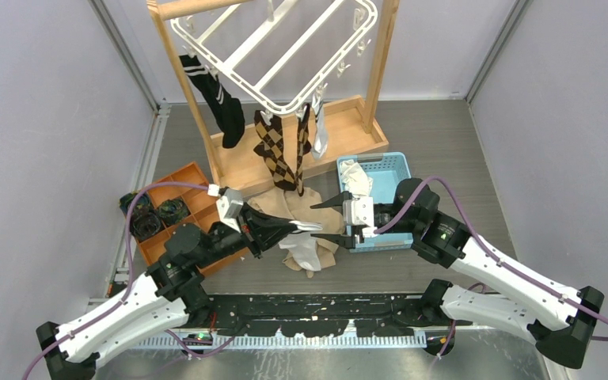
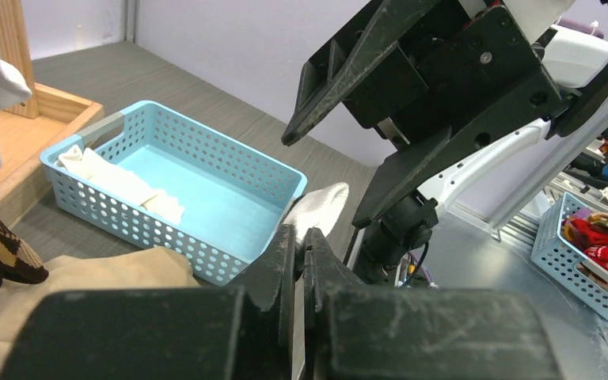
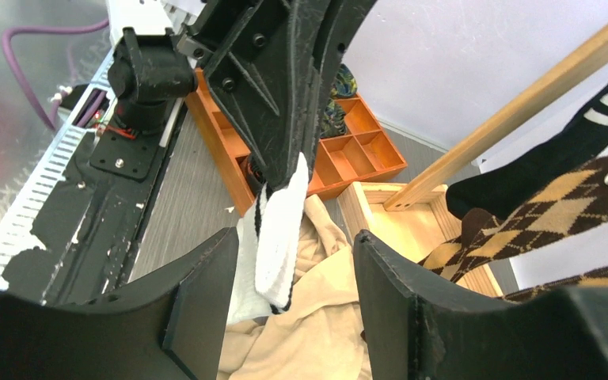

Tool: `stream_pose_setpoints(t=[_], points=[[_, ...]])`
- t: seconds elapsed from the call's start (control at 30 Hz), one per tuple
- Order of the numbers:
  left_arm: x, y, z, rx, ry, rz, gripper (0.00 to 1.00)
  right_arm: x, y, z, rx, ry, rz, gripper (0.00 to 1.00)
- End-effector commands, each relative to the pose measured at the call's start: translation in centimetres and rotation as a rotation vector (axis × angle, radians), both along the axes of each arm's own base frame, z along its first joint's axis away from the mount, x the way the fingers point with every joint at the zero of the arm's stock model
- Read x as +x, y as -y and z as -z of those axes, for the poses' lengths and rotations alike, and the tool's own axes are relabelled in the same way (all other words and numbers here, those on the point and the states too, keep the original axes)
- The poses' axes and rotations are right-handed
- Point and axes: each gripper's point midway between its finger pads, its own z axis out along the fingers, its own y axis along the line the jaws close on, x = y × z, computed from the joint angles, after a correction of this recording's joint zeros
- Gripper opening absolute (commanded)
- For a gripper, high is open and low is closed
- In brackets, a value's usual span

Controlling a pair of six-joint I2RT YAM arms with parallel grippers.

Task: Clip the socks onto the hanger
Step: Pick up the sock from the bin.

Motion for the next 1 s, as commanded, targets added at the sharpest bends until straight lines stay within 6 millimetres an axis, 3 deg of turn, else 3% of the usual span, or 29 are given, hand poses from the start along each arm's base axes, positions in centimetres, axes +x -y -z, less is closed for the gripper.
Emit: stream_pose_setpoints(t=[0.0,0.2,0.43,0.53,0.73,0.9,0.93,0.97], points=[[0.0,0.5,-2.6,-0.056,0.047,0.017,0.00,0.4,-0.2,-1.2,0.047,-0.030,0.034,0.61],[0.4,0.9,-3.6,-0.126,-0.014,0.016,0.00,0.0,-1.3,-0.3,0.007,-0.055,-0.031,0.59],[1.0,-0.1,-4.3,-0.201,-0.096,-0.042,0.00,0.2,-0.5,1.0,-0.064,-0.042,-0.002,0.62],[0.9,-0.1,-4.3,-0.207,-0.122,-0.036,0.00,0.8,-0.4,1.1,-0.071,-0.028,0.025,0.59],[0.8,-0.1,-4.5,-0.209,-0.124,-0.033,0.00,0.6,-1.2,0.2,-0.060,-0.035,-0.014,0.21],[0.8,-0.3,-4.4,-0.183,-0.105,-0.041,0.03,0.1,-1.3,-0.7,-0.016,-0.035,-0.035,0.05],[0.7,-0.6,-4.3,-0.174,-0.089,-0.049,0.11,0.0,-1.1,-0.8,-0.013,-0.035,-0.038,0.03],[0.7,-1.0,-4.2,-0.159,-0.069,-0.064,0.29,-0.1,-1.0,-0.8,-0.016,-0.038,-0.036,0.02]])
